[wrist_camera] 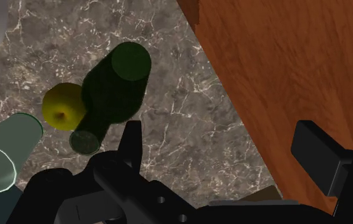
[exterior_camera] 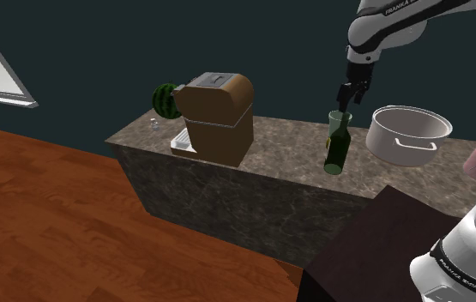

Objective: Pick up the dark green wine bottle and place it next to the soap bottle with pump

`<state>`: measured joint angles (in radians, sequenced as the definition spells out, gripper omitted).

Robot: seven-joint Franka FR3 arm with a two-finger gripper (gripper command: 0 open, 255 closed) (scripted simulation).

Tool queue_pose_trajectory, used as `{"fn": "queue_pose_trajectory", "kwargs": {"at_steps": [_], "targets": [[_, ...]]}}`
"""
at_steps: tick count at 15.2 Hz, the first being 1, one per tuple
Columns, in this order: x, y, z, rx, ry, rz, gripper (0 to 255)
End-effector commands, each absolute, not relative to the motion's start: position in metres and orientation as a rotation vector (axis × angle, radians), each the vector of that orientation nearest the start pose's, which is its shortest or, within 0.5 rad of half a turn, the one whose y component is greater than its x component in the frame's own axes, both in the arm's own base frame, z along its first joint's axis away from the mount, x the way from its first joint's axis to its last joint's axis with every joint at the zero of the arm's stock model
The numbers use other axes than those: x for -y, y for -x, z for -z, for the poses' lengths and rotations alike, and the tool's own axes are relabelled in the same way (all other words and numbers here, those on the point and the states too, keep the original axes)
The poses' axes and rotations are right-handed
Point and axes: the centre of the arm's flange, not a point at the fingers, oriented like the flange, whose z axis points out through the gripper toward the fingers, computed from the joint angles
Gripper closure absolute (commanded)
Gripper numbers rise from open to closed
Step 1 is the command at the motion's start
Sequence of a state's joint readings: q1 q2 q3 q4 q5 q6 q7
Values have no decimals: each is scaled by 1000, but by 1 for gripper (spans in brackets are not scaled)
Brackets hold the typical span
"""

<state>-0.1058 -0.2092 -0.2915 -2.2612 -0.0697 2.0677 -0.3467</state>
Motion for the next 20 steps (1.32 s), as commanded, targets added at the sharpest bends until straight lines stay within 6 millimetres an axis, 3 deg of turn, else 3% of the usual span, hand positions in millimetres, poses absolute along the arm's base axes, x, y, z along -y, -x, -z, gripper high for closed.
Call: {"fn": "queue_pose_trajectory", "kwargs": {"at_steps": [1,10,17,20], "targets": [[212,-457,-428,-29,3156,2,0],[295,-505,-367,-78,3192,-40,0],[296,-504,-330,-78,3192,-40,0],[297,-504,-327,-78,3192,-40,0]]}}
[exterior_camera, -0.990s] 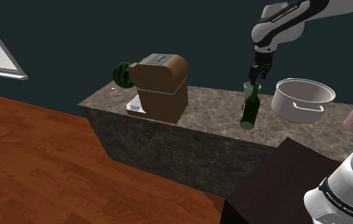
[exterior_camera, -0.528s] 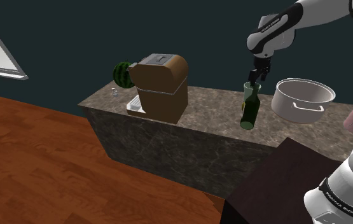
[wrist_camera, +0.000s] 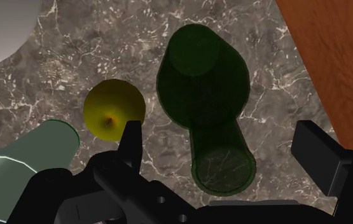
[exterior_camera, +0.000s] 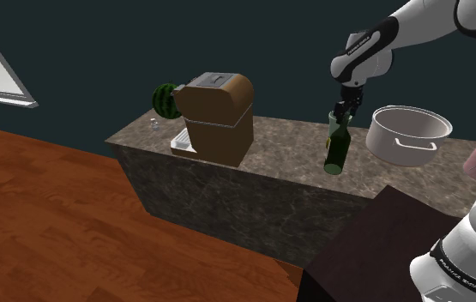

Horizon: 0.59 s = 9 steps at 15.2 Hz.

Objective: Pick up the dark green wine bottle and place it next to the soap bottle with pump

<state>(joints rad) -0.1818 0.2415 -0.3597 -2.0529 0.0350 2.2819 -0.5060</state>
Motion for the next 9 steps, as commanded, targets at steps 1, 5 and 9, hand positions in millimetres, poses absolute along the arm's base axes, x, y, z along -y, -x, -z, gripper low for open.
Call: {"fn": "queue_pose_trajectory", "kwargs": {"at_steps": [1,5,9], "targets": [[297,-504,-327,-78,3192,-40,0],[297,-504,-327,-78,3192,-41,0],[297,-504,-327,-78,3192,-41,255]]}}
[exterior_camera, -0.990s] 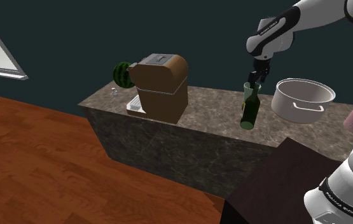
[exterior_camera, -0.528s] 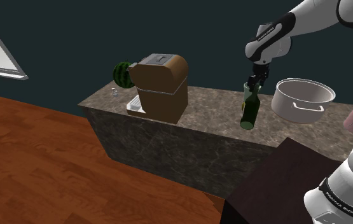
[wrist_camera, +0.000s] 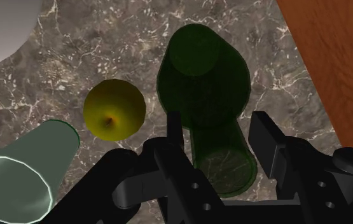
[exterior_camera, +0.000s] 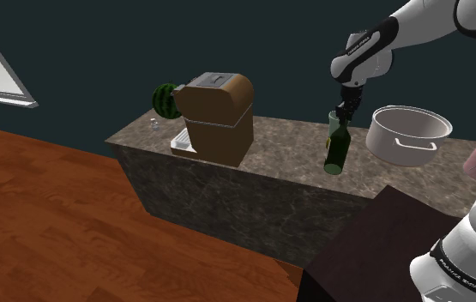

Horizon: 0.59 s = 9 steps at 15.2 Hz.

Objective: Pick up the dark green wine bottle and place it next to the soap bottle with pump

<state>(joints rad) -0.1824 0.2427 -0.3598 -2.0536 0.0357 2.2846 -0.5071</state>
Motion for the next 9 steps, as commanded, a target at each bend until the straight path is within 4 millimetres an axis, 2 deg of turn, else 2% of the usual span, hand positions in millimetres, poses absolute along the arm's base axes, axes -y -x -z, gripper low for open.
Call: {"fn": "queue_pose_trajectory", "kwargs": {"at_steps": [1,6,9], "targets": [[297,-504,-327,-78,3192,-41,255],[297,-504,-327,-78,3192,-40,255],[297,-504,-343,-78,3192,-40,255]]}}
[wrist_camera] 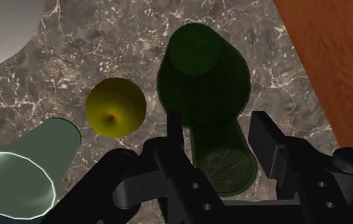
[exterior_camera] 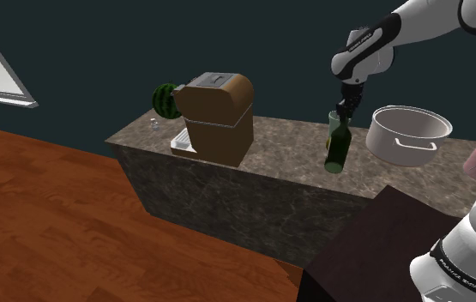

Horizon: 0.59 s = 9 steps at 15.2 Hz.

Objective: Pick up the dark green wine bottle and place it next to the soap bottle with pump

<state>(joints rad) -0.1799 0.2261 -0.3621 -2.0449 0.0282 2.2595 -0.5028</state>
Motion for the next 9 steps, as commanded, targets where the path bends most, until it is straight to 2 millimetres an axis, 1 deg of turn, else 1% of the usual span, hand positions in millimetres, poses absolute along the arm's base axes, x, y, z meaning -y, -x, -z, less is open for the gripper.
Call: {"fn": "queue_pose_trajectory", "kwargs": {"at_steps": [1,9], "targets": [[297,-504,-348,-78,3192,-40,255],[297,-504,-391,-78,3192,-40,255]]}}
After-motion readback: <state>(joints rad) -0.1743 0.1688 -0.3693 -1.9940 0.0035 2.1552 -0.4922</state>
